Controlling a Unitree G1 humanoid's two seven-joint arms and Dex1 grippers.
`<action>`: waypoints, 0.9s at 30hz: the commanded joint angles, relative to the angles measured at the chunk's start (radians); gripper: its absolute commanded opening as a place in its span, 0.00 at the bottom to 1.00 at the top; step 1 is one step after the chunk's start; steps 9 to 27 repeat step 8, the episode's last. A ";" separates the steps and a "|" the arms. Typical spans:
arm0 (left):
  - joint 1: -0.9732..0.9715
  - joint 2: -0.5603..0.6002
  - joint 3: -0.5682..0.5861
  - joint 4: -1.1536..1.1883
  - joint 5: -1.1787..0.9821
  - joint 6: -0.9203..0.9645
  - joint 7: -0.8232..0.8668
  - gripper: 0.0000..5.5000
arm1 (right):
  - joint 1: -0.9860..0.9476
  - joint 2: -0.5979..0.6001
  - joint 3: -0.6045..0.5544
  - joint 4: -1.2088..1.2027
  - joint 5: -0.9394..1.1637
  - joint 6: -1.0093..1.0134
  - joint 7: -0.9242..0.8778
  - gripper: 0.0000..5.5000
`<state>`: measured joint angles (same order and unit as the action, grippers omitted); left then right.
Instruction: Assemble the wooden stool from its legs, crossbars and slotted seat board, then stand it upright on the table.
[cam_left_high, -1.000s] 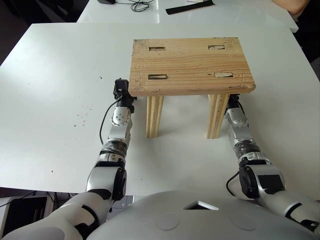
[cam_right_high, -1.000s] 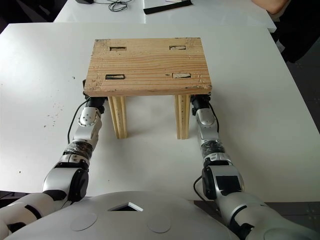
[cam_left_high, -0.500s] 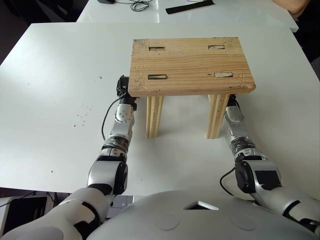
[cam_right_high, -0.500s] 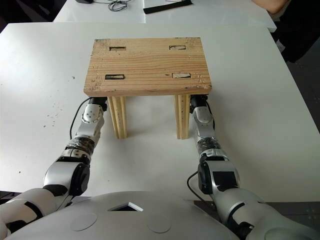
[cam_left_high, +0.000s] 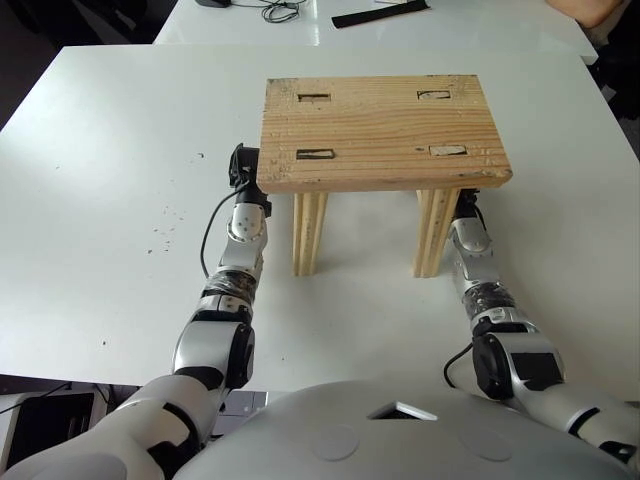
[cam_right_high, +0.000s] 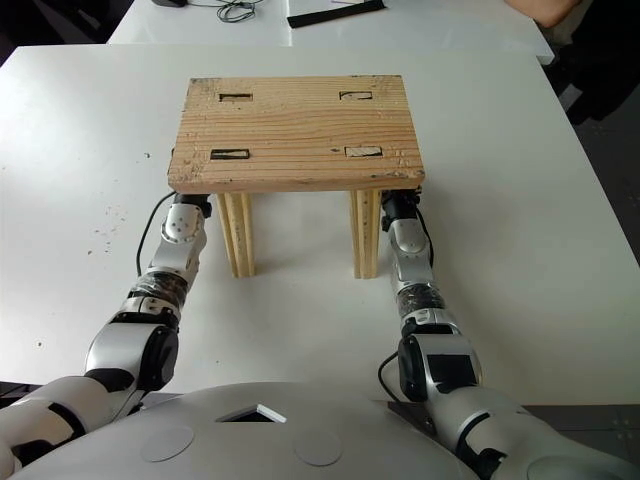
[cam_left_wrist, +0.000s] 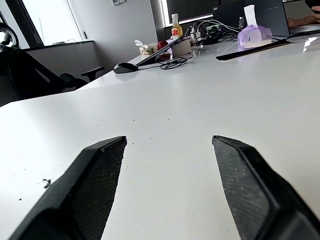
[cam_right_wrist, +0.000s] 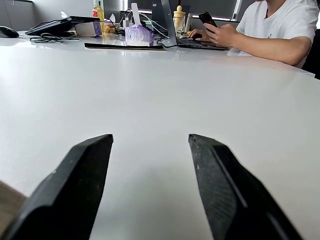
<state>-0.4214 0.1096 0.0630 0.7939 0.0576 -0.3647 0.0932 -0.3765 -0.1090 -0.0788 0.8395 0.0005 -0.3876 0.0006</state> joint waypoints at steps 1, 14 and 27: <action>0.056 -0.011 0.011 -0.052 -0.015 0.012 0.004 0.58 | 0.027 -0.007 -0.027 -0.033 0.027 0.055 0.002 0.51; 0.061 0.007 0.018 -0.082 -0.011 0.036 -0.001 0.58 | 0.064 0.005 -0.034 -0.108 0.033 0.093 -0.004 0.51; 0.061 0.007 0.018 -0.082 -0.011 0.036 -0.001 0.58 | 0.064 0.005 -0.034 -0.108 0.033 0.093 -0.004 0.51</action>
